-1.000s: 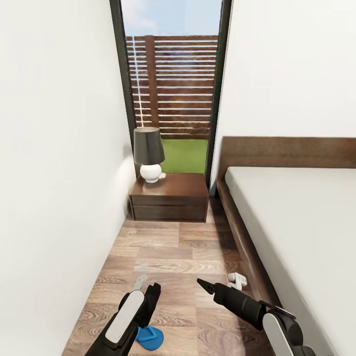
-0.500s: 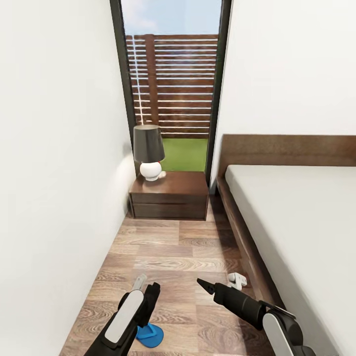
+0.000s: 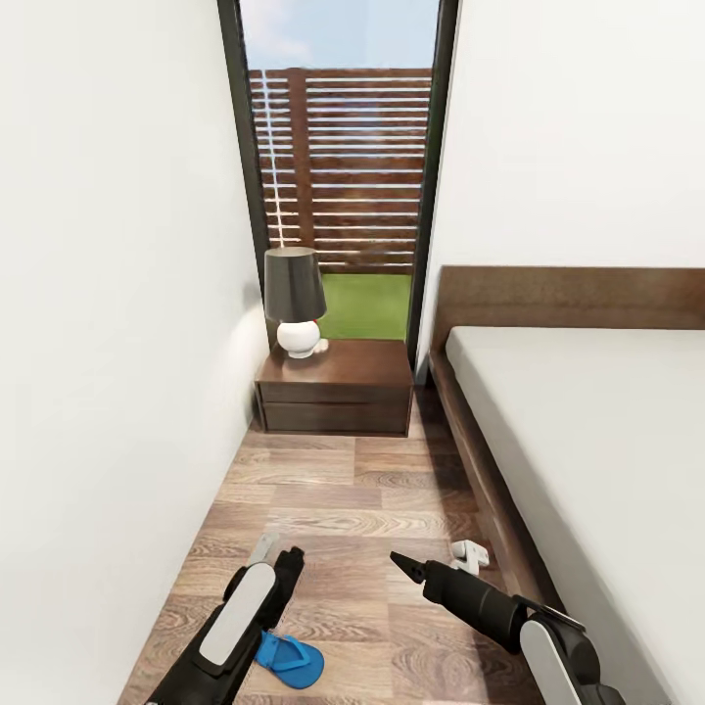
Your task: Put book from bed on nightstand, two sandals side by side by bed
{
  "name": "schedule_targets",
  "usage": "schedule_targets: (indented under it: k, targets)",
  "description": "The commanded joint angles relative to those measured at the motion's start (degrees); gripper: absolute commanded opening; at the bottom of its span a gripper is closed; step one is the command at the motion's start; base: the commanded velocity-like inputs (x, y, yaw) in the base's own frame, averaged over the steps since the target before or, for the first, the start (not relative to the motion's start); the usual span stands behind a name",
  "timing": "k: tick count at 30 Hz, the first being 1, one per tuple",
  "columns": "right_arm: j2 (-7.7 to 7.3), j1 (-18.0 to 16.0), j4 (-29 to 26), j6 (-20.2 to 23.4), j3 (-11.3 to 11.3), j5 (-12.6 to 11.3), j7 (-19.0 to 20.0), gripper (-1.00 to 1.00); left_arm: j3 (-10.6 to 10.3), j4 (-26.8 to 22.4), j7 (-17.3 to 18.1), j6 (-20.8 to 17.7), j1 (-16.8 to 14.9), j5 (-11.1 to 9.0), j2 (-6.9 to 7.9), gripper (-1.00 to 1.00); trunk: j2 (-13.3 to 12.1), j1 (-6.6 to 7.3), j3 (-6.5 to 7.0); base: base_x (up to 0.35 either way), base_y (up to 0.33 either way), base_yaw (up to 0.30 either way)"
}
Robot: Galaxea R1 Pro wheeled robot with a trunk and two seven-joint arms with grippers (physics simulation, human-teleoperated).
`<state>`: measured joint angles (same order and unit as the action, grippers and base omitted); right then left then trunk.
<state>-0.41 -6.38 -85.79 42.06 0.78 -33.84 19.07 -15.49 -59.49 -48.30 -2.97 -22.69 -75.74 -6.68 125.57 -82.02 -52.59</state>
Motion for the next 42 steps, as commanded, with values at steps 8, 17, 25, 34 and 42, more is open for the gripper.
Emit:
schedule_targets:
  k: [8, 17, 25, 34, 42]
  targets:
    - [-0.03, 0.0, 0.0, 0.2, 0.0, 0.0, 0.1, 1.00, 0.0, 0.1, -0.3, -0.3, -0.6, 0.0, 0.75, 1.00, 3.2, -1.75, -1.49, 0.000, 0.000, 0.000]
    - [-0.03, 0.0, 0.0, 0.2, 0.0, 0.0, 0.1, 1.00, 0.0, 0.1, -0.3, -0.2, -0.6, 0.0, 0.79, 1.00, 6.8, -3.72, -3.11, 0.000, 0.000, 0.000]
    - [-0.03, 0.0, 0.0, 0.2, 0.0, 0.0, 0.1, 1.00, 0.0, 0.1, -0.3, 0.0, -0.6, 0.0, 0.79, 1.00, 10.1, -5.48, -4.54, 0.000, 0.000, 0.000]
    - [-0.03, 0.0, 0.0, 0.2, 0.1, 0.0, 0.0, 1.00, 0.0, 0.2, -0.3, 0.0, -0.6, 0.0, 0.79, 1.00, 12.5, -6.80, -5.62, 0.000, 0.000, 0.000]
    - [-0.03, 0.0, 0.0, 0.2, 0.1, 0.0, 0.0, 1.00, 0.0, 0.2, -0.3, 0.0, -0.6, 0.0, 0.73, 1.00, 12.5, -6.80, -5.62, 0.000, 0.000, 0.000]
